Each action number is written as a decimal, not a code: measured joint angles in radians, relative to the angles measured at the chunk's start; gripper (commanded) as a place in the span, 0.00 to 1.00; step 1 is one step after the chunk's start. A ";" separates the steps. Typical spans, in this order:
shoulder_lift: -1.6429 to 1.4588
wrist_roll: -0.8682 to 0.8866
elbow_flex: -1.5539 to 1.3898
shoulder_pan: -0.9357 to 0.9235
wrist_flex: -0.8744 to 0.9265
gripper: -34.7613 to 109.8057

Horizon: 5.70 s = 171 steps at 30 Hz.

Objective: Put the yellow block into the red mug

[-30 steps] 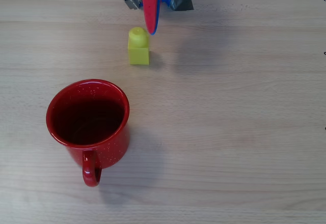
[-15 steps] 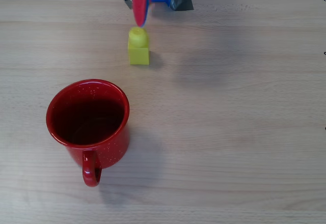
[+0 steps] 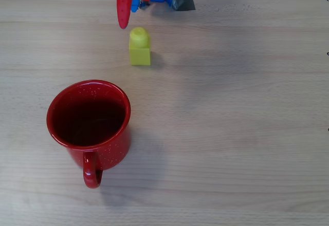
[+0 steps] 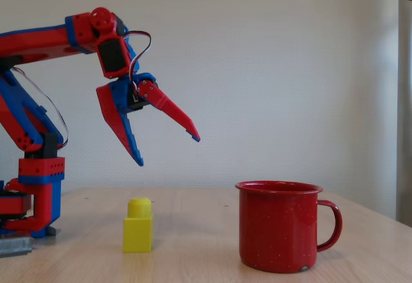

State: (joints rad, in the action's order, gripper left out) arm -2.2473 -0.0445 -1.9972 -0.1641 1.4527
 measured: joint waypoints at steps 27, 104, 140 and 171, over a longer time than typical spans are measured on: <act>0.094 -0.641 0.023 -0.250 0.253 0.54; 0.284 -1.071 -0.325 -0.094 -0.359 0.24; 0.420 0.101 0.344 -0.002 0.012 0.24; 0.982 0.173 1.152 -0.049 0.038 0.24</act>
State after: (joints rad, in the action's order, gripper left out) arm -1.2655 0.1289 -0.8452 -0.2132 1.4910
